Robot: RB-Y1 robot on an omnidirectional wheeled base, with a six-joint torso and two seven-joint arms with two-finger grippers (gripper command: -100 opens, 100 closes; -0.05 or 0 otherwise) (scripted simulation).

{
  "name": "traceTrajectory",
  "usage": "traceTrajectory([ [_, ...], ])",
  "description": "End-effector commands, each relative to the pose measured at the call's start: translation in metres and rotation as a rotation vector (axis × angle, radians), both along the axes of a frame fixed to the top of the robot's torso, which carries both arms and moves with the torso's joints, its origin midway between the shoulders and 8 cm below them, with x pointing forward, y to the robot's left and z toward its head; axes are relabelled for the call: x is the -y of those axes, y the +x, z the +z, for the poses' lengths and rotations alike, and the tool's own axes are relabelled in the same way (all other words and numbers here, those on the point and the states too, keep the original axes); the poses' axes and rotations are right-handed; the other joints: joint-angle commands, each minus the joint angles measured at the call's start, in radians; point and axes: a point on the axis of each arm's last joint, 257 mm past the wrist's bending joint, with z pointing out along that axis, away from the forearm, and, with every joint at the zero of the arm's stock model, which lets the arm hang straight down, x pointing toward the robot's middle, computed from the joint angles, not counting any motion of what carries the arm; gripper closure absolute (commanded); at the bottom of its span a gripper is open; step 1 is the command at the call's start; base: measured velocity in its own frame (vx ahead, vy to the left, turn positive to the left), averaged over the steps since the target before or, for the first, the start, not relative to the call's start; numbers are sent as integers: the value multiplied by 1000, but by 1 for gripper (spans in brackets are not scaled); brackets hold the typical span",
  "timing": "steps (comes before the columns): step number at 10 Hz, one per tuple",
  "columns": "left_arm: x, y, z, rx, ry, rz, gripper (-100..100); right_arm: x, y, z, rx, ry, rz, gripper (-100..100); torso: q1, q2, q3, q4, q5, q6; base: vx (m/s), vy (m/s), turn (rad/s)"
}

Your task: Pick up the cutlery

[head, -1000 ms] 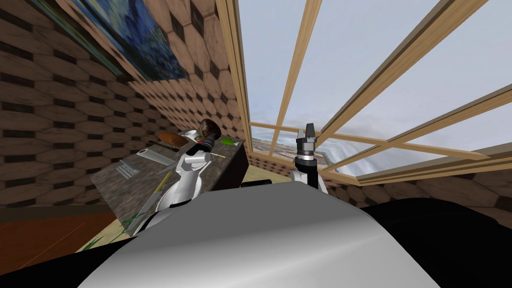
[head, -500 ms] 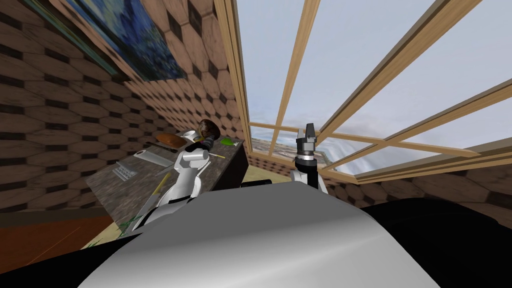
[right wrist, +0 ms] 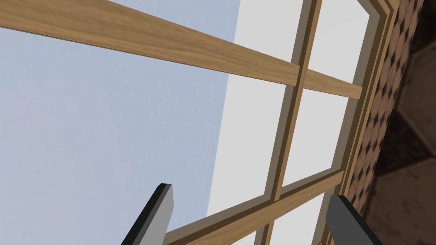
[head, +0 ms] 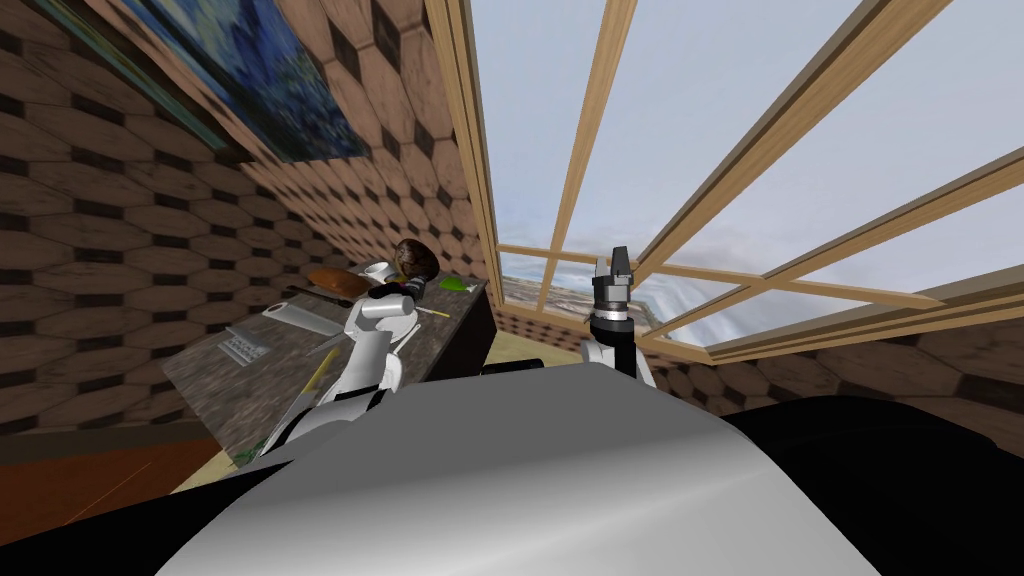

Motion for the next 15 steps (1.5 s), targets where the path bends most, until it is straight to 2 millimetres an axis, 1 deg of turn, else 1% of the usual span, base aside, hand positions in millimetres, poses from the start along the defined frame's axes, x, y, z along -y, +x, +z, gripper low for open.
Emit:
traceTrajectory([
  [1, -14, 0, -2, -47, 10, 16, -100, 0, 0, 0, 0, 0, 0, 0, 0, 0, 0, 0, 0, 0, -4, 9, -54],
  [3, -15, -7, -13, -95, 3, 25, -100, 0, 0, 0, 0, 0, 0, 0, 0, 0, 0, 0, 0, 0, -3, 9, -15],
  [4, -28, -6, -12, -129, 12, 37, -100, 0, 0, 0, 0, 0, 0, 0, 0, 0, 0, 0, 0, 0, -8, 10, -46],
  [6, -28, -13, -21, -174, 5, 45, -100, 0, 0, 0, 0, 0, 0, 0, 0, 0, 0, 0, 0, 0, -5, 10, -13],
  [7, -41, -13, -19, -205, 11, 56, -100, 0, 0, 0, 0, 0, 0, 0, 0, 0, 0, 0, 0, 0, -3, 8, -40],
  [9, -41, -21, -27, -250, 3, 63, -100, 0, 0, 0, 0, 0, 0, 0, 0, 0, 0, 0, 0, 0, -2, 8, -16],
  [10, -52, -22, -25, -280, 5, 72, -100, 0, 0, 0, 0, 0, 0, 0, 0, 0, 0, 0, 0, 0, -1, 6, -47],
  [12, -52, -30, -33, -325, -3, 78, -100, 0, 0, 0, 0, 0, 0, 0, 0, 0, 0, 0, 0, 0, 1, 8, -12],
  [13, -61, -32, -31, -358, -6, 85, -100, 0, 0, 0, 0, 0, 0, 0, 0, 0, 0, 0, 0, 0, 5, 4, -44],
  [15, -61, -41, -38, -399, -15, 90, -100, 0, 0, 0, 0, 0, 0, 0, 0, 0, 0, 0, 0, 0, 3, 3, -16],
])
